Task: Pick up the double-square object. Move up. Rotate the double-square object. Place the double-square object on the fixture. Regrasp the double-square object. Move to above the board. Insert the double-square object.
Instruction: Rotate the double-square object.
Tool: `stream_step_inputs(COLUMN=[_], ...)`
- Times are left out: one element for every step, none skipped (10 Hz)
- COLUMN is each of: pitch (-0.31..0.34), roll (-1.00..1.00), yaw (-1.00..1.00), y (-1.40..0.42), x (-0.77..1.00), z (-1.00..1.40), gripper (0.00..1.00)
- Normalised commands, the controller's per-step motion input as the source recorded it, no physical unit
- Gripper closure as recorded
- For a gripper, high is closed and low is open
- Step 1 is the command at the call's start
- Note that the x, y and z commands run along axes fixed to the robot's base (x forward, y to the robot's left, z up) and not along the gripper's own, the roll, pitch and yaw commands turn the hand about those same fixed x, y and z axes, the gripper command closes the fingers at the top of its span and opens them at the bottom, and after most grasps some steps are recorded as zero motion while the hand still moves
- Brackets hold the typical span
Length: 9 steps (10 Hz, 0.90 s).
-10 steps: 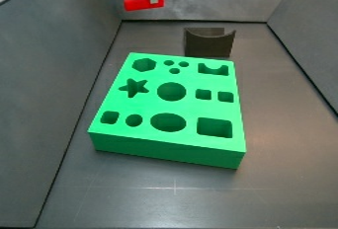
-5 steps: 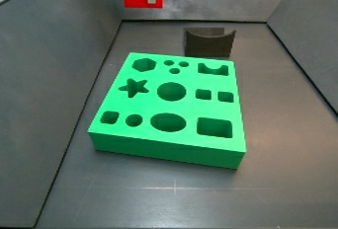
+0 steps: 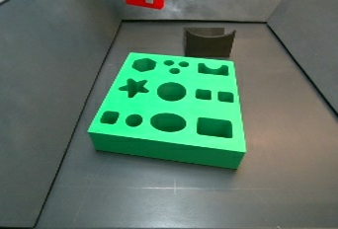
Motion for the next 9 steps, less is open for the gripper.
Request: stream_step_inputs(pitch=[0.009,0.010,0.011,0.011,0.012,0.013,0.014,0.015,0.017], roll=[0.00,0.00,-0.01,-0.01,-0.01,-0.01,-0.01,-0.01,-0.01], yaw=[-1.00,-1.00,-1.00,-1.00,-1.00,-1.00,-1.00,-1.00,-1.00], y=[0.02,0.02,0.02,0.02,0.02,0.02,0.02,0.02,0.02], x=[0.03,0.03,0.03,0.03,0.03,0.03,0.03,0.03,0.03], z=[-0.04,-0.04,-0.04,-0.04,-0.03,-0.03,-0.03,-0.03,-0.03], gripper=[1.00,1.00,1.00,1.00,1.00,1.00,1.00,1.00,1.00])
